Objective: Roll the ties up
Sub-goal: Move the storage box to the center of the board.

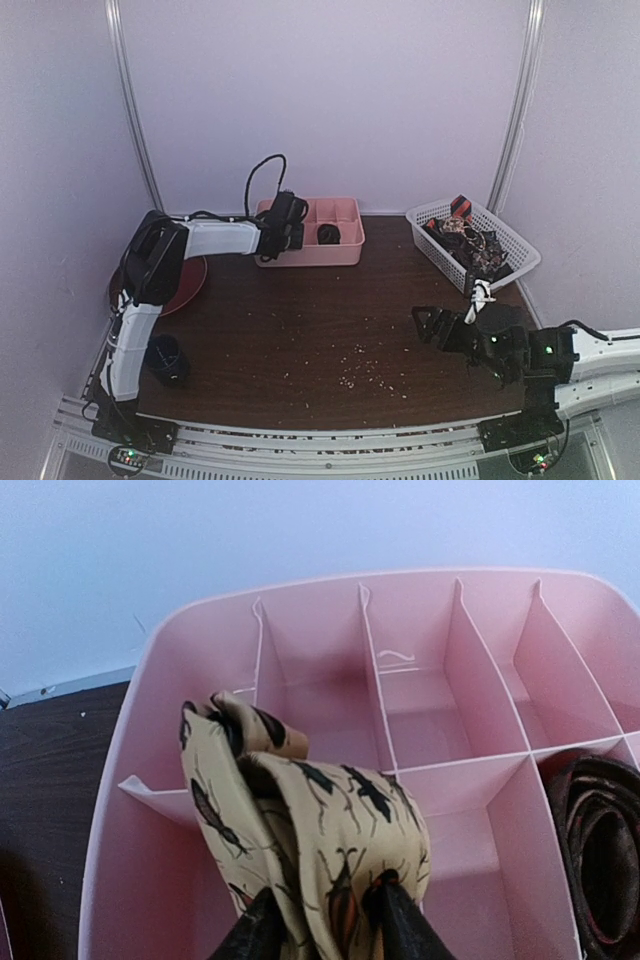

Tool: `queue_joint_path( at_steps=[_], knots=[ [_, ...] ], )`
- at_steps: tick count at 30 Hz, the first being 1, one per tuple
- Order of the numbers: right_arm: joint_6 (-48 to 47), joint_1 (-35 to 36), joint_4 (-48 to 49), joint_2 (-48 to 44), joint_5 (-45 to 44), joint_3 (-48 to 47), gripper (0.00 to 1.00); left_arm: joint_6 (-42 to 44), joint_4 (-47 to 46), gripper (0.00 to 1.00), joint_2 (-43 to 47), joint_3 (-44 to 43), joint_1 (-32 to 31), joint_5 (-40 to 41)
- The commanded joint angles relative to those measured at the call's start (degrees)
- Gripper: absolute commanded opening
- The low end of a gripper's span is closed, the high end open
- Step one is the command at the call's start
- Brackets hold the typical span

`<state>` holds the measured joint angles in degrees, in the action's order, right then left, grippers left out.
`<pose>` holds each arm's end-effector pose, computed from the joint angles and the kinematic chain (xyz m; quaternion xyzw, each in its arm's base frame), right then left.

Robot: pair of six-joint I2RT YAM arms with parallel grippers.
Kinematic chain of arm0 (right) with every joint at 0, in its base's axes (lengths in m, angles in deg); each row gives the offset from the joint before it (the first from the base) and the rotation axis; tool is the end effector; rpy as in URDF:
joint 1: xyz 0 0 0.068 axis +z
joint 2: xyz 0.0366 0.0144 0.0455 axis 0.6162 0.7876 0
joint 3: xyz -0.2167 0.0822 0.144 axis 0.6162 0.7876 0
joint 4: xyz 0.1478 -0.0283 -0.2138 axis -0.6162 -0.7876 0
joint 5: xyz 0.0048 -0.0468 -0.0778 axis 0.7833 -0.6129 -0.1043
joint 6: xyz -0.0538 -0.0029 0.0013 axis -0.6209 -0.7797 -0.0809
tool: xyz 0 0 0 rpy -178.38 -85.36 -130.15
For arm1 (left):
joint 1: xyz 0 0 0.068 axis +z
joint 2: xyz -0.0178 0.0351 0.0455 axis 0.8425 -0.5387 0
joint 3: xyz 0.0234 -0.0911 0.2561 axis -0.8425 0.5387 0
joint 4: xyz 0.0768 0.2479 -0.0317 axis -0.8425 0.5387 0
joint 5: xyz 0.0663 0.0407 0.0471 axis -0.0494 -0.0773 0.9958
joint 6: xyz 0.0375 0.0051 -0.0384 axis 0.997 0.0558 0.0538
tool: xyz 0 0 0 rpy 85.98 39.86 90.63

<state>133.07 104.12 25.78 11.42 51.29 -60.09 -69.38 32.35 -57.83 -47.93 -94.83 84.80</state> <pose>0.0898 0.1535 0.2199 0.0469 0.8062 0.3248 0.4923 0.4298 -0.3060 0.1669 -0.0133 0.8709 -0.0142 0.4911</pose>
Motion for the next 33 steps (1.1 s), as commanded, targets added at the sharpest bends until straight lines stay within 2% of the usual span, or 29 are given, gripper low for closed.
queue_joint_path(
  at_steps=[1, 5, 6, 10, 13, 21, 27, 29, 33],
  knots=[
    [-5.3, -13.1, 5.6, 6.7, 8.8, -7.4, 1.0, 1.7, 5.4, 0.35, -5.0, 0.9, 0.2, -4.0],
    [-9.2, -22.0, 9.4, 19.2, 17.5, -16.7, 0.99, 1.7, 5.3, 0.35, -5.2, 1.2, 0.3, -4.5],
    [-10.0, -23.8, 10.4, 23.1, 19.8, -19.4, 0.96, 1.7, 5.2, 0.35, -5.2, 1.3, 0.3, -4.8],
    [-12.1, -29.8, 13.2, 39.3, 28.6, -29.8, 0.67, 1.4, 4.5, 0.35, -5.2, 2.0, 0.3, -6.1],
    [-13.1, -32.0, 11.3, 50.2, 32.2, -39.7, 0.55, 1.4, 4.4, 0.35, -5.3, 2.1, 0.3, -6.6],
    [-12.3, -34.7, 6.3, 73.6, 34.8, -63.0, 0.5, 1.0, 3.7, 0.35, -4.4, 3.9, 0.5, -8.7],
    [-15.3, -35.1, -2.8, 84.1, 31.4, -76.9, 0.48, 1.1, 3.3, 0.35, -2.9, 4.5, 0.7, -9.7],
    [-15.9, -35.1, -5.2, 85.6, 30.5, -79.1, 0.39, 1.3, 3.5, 0.35, -2.7, 4.5, 0.8, -10.2],
    [-16.5, -35.1, -6.3, 85.6, 31.1, -79.2, 0.09, 1.0, 4.1, 0.35, -2.1, 4.8, 0.8, -10.8]
  ],
)
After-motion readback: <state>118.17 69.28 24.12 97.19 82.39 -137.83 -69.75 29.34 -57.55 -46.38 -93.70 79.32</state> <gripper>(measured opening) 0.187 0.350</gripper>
